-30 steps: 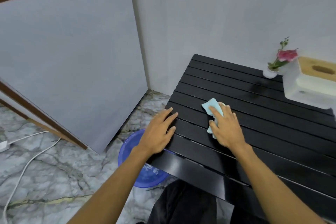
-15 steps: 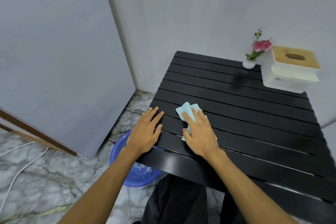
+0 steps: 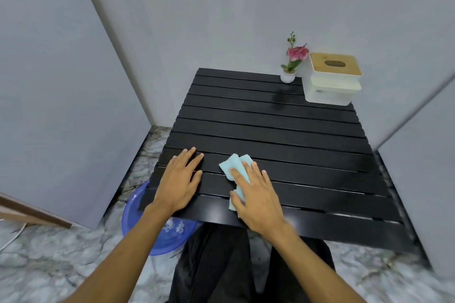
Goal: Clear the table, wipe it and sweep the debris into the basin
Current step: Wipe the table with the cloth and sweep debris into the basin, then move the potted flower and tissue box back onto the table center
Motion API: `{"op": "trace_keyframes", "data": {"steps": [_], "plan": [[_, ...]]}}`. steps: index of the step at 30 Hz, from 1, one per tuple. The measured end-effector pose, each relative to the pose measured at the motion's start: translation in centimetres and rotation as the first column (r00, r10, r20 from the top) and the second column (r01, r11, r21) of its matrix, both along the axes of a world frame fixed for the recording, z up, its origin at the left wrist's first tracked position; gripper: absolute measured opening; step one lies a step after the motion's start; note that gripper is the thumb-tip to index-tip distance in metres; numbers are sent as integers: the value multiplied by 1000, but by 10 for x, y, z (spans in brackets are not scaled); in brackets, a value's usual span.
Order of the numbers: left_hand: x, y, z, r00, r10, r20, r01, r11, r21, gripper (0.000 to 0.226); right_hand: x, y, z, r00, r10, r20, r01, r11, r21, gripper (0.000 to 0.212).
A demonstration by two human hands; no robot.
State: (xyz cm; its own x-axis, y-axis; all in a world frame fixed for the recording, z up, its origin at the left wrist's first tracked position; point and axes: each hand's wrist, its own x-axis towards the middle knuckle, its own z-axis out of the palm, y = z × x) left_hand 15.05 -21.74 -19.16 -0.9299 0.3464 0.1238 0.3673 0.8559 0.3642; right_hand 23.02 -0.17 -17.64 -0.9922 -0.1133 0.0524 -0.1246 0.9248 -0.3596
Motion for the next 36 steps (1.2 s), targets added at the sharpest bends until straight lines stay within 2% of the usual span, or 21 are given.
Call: {"op": "trace_keyframes", "data": {"steps": [8, 18, 23, 28, 36], "plan": [[2, 5, -2, 1000, 11, -6, -11, 1000, 12, 56, 42, 76, 0, 978, -210, -3, 209, 977, -36, 51], [7, 7, 0, 1000, 16, -11, -15, 999, 39, 53, 76, 181, 1, 885, -465, 15, 465, 885, 1, 49], [7, 8, 1, 1000, 25, 2, -26, 999, 48, 52, 85, 205, 3, 868, -495, 37, 496, 867, -46, 47], [9, 7, 4, 999, 36, 5, -36, 998, 57, 51, 87, 213, 5, 872, -489, 34, 489, 872, -2, 46], [10, 8, 6, 999, 36, 12, -36, 998, 52, 52, 96, 219, 17, 893, -446, 67, 451, 886, -109, 50]]}}
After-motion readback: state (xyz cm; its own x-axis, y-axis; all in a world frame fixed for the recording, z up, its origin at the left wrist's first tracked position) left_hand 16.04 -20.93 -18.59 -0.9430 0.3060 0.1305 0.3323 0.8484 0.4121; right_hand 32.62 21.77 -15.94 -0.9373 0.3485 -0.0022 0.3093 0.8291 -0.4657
